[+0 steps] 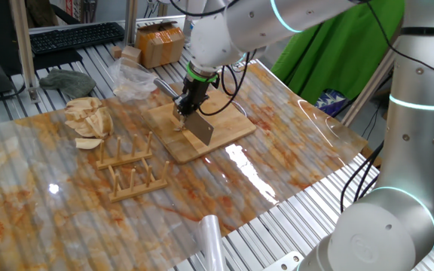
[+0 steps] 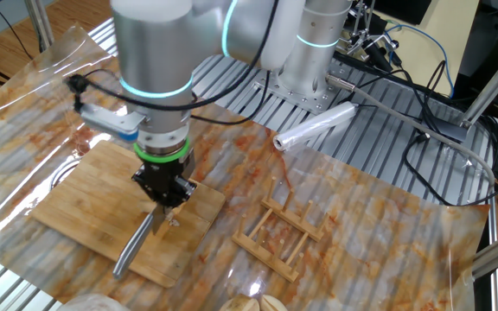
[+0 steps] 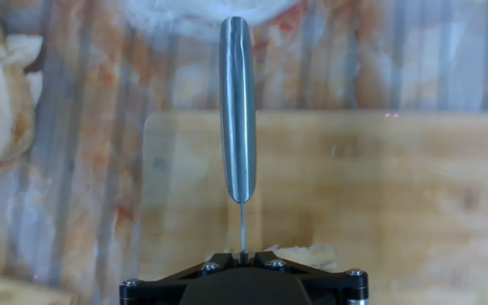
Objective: Slice the lotus root
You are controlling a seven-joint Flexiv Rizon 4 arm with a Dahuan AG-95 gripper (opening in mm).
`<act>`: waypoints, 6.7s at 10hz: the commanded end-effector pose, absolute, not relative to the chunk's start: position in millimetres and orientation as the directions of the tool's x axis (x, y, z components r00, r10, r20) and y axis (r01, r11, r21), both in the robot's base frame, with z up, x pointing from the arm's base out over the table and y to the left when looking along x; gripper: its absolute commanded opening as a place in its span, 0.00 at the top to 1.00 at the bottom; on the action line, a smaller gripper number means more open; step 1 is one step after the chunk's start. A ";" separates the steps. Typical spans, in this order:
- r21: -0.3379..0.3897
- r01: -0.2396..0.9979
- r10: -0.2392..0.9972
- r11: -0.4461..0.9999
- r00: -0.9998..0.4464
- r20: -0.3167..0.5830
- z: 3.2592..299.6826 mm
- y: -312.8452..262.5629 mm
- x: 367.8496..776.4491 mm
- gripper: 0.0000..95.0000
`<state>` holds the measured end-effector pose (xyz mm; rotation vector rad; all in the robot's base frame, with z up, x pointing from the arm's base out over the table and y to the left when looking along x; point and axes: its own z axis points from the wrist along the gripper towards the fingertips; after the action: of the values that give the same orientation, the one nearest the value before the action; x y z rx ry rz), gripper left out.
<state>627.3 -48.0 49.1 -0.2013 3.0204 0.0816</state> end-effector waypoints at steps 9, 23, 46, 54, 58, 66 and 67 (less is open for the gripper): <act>0.048 -0.126 -0.120 0.991 -0.987 -0.104 57.9 -47.3 616.6 1.00; 0.038 -0.126 -0.120 0.991 -0.983 -0.140 36.5 -42.3 594.9 1.00; 0.057 -0.051 -0.045 0.997 -0.994 -0.103 71.5 -49.7 596.1 1.00; 0.055 -0.048 -0.042 0.997 -0.993 -0.106 62.6 -48.2 597.7 1.00; 0.071 -0.045 -0.037 0.996 -0.993 -0.116 34.2 -44.1 600.3 1.00; 0.064 -0.038 -0.031 0.997 -0.994 -0.106 44.9 -42.9 597.3 1.00; 0.063 -0.037 -0.031 0.997 -0.994 -0.104 47.1 -43.1 597.0 1.00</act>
<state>597.4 -42.8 47.3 -0.0505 3.0416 0.1050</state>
